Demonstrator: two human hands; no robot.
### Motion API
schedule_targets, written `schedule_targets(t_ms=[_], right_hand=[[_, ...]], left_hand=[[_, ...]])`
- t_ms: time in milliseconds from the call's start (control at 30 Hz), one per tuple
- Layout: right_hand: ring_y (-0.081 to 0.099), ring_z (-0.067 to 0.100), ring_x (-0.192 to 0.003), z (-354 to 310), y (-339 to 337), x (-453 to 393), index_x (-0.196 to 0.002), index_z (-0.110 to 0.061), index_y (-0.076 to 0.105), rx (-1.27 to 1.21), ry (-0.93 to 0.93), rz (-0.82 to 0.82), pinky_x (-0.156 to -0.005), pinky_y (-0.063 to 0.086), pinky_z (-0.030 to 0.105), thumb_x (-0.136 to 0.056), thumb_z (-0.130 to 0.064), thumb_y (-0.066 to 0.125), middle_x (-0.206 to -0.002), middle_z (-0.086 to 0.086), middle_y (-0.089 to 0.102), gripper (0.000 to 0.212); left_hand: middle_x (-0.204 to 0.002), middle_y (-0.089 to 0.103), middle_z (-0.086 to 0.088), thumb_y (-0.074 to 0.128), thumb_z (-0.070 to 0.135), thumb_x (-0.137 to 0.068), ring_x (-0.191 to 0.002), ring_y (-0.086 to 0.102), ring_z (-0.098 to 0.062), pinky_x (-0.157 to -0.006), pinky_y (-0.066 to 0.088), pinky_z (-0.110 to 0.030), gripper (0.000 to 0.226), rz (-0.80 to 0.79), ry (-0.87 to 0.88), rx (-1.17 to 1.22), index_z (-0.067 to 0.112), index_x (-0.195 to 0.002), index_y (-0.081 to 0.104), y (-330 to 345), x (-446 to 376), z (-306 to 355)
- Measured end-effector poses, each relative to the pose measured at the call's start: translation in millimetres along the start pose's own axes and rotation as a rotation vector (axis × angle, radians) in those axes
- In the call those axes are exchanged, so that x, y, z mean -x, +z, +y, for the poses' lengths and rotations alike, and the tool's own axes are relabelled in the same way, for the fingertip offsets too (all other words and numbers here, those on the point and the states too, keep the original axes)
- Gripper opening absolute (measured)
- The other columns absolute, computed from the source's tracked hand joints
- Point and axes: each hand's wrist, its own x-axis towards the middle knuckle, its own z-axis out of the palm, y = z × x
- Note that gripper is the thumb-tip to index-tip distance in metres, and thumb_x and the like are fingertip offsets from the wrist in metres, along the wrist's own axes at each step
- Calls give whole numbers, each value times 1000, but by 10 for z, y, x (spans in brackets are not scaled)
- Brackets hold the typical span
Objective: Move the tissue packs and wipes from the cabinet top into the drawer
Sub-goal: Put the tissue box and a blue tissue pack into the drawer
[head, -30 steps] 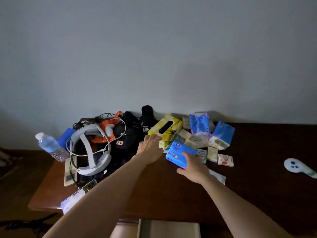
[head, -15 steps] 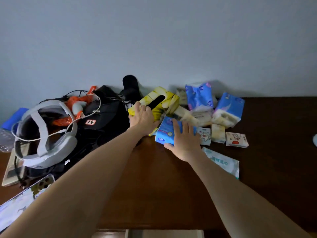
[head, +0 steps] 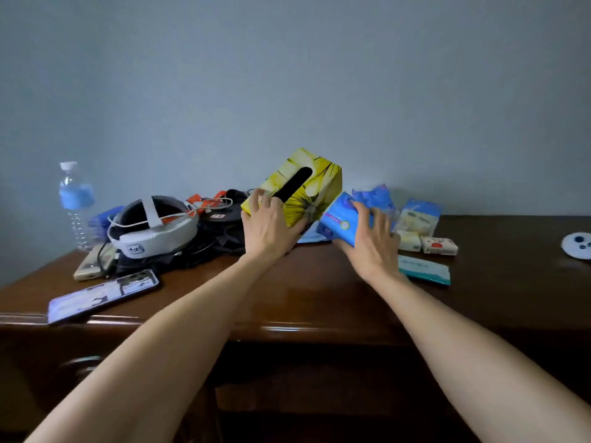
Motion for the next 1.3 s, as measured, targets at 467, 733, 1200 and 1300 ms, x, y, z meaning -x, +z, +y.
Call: schedule_targets(t_ms=[467,733,1200,1300], right_hand=[[43,19,-131,149,-1000,2778,-151,-15,33,-430,-233,132,-109,36,32,-80,-60,77,-145,2,43,95],[44,20,-126,708,-575,3965,-152,-20,30,-253,-74,-453,-101,45,36,-77,-68,68,-140,2,44,97],[41,33,-132,1038,1247,4967,-153,-20,19,47,419,-1103,-98,43,45,-84,-72,59,-146,16,41,96],[43,34,-130,1077,1393,5025,-152,-20,22,115,501,-1110,-93,45,43,-82,-70,62,-144,16,43,95]], left_hand=[[-113,60,-5,71,63,-78,-138,42,-29,-112,32,-46,55,263,-48,238,11,-92,61,-1410,3502,-93],[-118,62,-4,57,70,-82,-138,42,-26,-107,34,-44,56,-228,-39,138,16,-95,65,-756,4845,-574],[-140,55,-19,33,67,-88,-139,35,-35,-118,24,-47,82,-911,-293,-211,1,-129,61,717,5415,-563],[-155,40,-21,37,62,-93,-150,20,-34,-121,18,-46,85,-1087,-414,-149,-3,-147,41,962,5388,-493]])
